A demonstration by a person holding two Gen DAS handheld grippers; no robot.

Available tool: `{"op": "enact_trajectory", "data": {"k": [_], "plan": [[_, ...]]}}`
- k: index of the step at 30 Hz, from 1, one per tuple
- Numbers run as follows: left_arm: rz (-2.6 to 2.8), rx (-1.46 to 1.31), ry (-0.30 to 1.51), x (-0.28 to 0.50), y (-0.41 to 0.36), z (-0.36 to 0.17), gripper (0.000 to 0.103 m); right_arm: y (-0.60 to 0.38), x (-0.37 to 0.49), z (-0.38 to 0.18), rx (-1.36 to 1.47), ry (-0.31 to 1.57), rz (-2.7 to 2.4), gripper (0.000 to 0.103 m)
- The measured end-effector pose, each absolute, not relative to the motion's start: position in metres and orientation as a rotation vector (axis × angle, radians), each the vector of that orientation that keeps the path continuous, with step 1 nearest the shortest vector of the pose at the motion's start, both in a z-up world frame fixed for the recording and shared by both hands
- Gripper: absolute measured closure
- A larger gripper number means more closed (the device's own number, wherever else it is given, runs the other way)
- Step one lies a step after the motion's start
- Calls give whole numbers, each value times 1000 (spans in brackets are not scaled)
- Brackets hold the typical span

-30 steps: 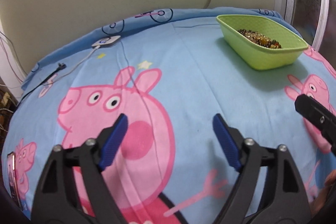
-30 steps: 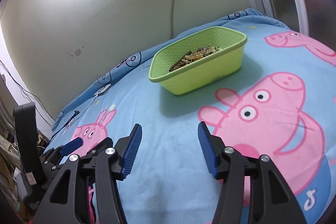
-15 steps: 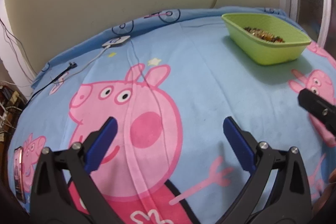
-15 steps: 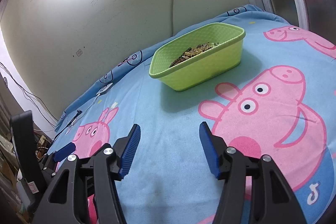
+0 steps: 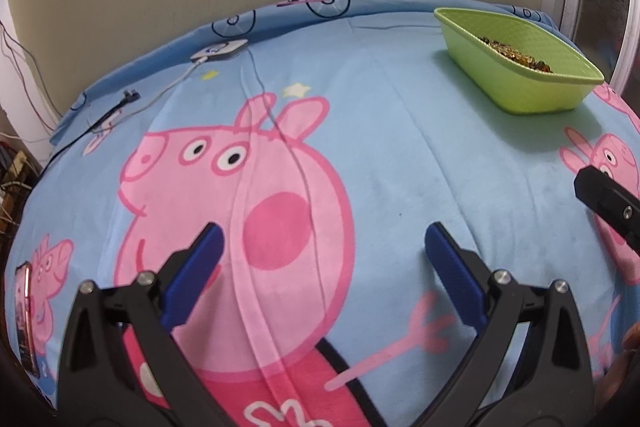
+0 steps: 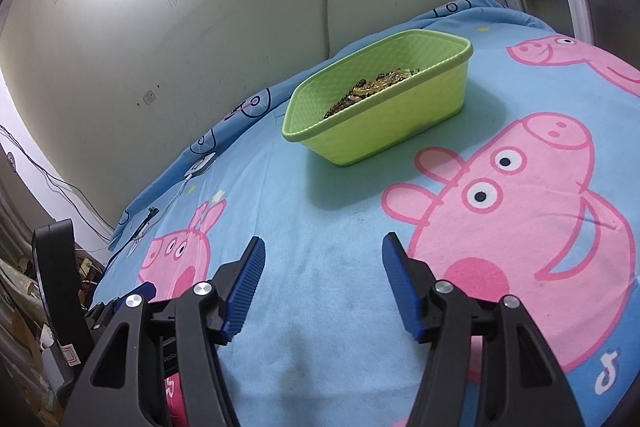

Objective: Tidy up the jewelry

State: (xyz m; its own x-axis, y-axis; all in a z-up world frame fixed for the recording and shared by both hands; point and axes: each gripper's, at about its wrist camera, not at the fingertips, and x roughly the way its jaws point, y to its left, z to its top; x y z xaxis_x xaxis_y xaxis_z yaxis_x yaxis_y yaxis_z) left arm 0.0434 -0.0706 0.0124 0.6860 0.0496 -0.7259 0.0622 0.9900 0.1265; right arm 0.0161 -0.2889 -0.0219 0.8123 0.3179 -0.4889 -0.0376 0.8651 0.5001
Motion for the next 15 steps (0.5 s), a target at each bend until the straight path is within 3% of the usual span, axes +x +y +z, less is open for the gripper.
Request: {"op": "enact_trajectory", "data": {"k": [15], "plan": [[1,158,805,42,-74,13,7,-289,25,-25,508,630,217,59]]}}
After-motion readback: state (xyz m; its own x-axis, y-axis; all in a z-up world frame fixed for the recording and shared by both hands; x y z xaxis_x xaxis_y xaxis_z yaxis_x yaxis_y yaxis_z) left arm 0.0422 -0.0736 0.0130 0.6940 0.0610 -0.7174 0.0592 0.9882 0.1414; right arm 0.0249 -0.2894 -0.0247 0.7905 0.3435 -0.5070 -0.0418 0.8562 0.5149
